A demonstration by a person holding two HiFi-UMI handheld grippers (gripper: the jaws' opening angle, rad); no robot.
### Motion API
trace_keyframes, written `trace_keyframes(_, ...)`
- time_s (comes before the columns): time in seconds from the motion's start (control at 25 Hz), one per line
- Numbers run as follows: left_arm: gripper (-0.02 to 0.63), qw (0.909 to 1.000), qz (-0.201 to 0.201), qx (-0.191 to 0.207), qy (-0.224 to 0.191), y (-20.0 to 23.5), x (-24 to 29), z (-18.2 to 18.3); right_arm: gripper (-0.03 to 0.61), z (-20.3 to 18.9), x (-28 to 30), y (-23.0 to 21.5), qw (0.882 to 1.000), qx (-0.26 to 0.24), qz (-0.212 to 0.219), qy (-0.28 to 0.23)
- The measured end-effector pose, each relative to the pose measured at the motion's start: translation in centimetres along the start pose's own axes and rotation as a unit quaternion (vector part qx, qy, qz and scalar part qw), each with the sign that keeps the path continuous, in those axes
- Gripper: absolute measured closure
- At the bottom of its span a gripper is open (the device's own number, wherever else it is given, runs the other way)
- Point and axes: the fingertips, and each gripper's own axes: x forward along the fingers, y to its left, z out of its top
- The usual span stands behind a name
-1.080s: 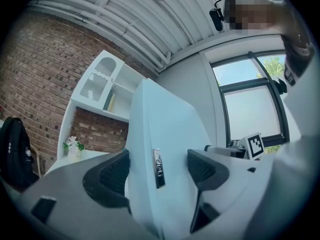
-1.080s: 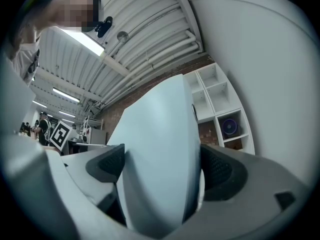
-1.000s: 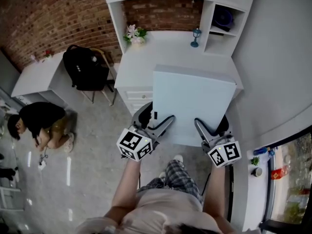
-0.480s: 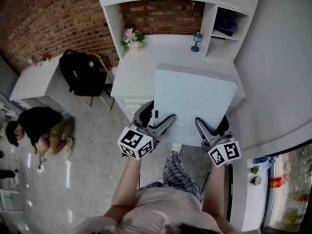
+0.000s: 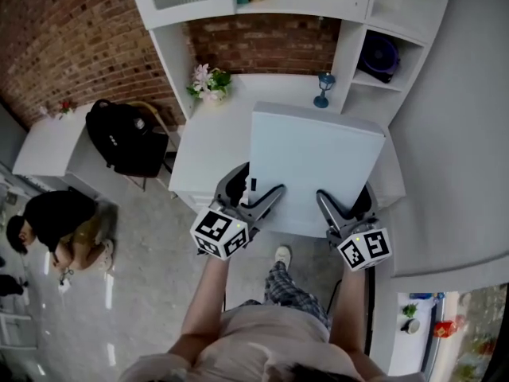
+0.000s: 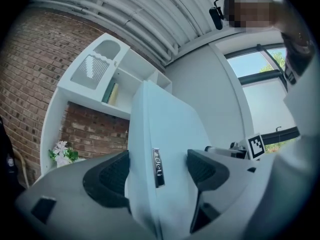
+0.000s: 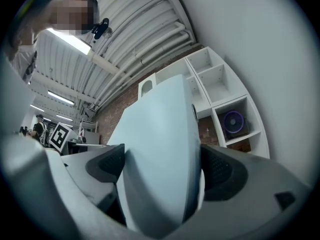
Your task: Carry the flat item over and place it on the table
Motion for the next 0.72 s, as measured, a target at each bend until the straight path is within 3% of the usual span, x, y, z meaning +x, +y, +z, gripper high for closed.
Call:
trace_keyframes(0.44, 0.259, 0.9995, 0.017, -0.022, 0.014, 10.7, 12.7, 0.5, 0.104, -0.9, 13.9, -9.9, 0.999, 0.009, 0.012, 0.029)
trace_keyframes(0.72, 0.259, 0.9992, 0.029, -0.024, 0.016, 13.0, 17.9, -1.1, 0.104, -2.6, 17.2, -15.0, 0.999, 0.02, 0.019, 0.035)
